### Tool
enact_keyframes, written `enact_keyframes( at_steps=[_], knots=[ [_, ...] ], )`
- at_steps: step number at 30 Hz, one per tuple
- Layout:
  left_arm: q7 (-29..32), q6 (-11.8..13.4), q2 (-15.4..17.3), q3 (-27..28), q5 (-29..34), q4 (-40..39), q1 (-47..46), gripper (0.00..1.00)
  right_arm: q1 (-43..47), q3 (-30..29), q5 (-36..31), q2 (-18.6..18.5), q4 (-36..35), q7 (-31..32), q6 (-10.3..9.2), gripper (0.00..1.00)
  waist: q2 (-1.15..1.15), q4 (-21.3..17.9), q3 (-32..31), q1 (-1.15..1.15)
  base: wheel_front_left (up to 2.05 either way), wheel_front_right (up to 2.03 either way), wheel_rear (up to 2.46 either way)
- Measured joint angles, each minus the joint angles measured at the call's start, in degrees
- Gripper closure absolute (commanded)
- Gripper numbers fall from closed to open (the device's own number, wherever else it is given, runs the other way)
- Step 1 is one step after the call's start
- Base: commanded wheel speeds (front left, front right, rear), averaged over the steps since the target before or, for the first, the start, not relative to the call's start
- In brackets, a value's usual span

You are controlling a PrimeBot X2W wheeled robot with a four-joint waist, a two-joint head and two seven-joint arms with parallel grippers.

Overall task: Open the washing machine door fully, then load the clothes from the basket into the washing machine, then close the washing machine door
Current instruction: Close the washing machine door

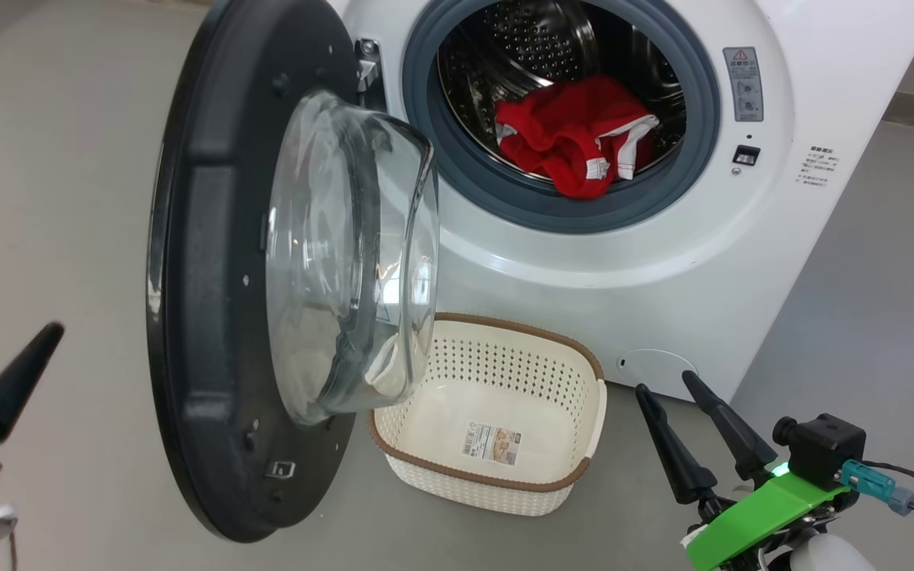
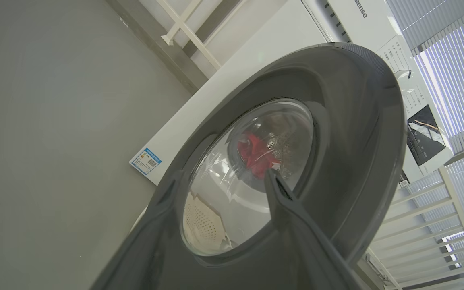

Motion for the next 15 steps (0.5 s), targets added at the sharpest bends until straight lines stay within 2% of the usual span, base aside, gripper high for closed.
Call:
enact_keyframes(
  at_steps=[5,6,15],
  knots=[
    [-9.3,-0.5,0.2,-1.6,5.2,-3.2,5.3,0.0,0.0,0.0,0.0,0.1,0.0,0.0,0.0,0.0,0.0,0.4,-0.1,0.0,0.0,0.0,0.0],
    [-9.3,-0.5,0.2,-1.6,5.2,-3.2,5.3,0.0,0.0,0.0,0.0,0.1,0.0,0.0,0.0,0.0,0.0,0.4,-0.1,0.0,0.0,0.0,0.0],
    [-28.9,-0.5,1.8,-8.6,14.1,-5.8,14.7,0.0,0.0,-0.1,0.0,0.1,-0.1,0.0,0.0,0.0,0.0,1.4,-0.1,0.0,0.0,0.0,0.0]
  ],
)
